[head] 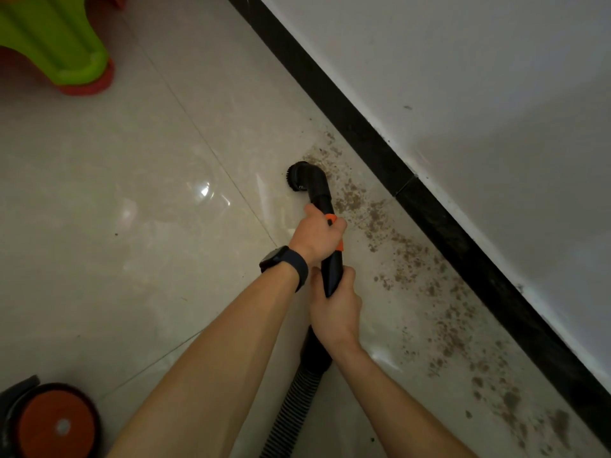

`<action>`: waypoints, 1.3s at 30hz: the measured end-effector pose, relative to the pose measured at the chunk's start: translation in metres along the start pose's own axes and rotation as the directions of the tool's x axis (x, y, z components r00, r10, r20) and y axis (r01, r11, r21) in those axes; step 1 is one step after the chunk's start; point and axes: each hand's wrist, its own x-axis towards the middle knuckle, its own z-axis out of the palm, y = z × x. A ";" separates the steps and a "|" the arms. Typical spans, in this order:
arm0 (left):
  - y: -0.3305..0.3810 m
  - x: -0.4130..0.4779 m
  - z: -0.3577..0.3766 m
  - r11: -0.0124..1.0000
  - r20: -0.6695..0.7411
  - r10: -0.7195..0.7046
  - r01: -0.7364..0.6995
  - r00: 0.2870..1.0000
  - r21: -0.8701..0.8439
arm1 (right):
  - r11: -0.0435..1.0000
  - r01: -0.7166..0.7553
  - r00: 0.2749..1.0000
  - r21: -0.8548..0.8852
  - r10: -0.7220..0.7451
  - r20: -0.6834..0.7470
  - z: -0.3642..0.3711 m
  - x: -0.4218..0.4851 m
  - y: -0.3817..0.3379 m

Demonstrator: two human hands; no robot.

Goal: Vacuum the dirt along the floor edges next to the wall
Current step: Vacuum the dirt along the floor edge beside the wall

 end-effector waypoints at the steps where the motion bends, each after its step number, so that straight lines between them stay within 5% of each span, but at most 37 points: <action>1: 0.002 0.004 -0.002 1.000 0.002 0.001 -0.001 1.000 0.000 | 1.000 0.004 1.000 0.002 -0.004 0.002 0.002 0.004 -0.003; 17: -0.033 -0.035 -0.002 0.993 0.021 -0.019 0.022 1.000 -0.114 | 1.000 -0.005 0.998 -0.030 0.007 0.057 0.000 -0.039 0.015; 25: -0.026 -0.026 0.004 0.999 0.038 -0.002 0.004 0.999 -0.047 | 0.947 -0.207 0.966 0.245 0.159 0.202 -0.001 -0.025 0.017; 39: 0.014 0.058 -0.020 0.999 0.023 0.011 -0.012 1.000 0.042 | 0.993 -0.065 0.998 0.102 0.063 0.021 0.014 0.047 -0.024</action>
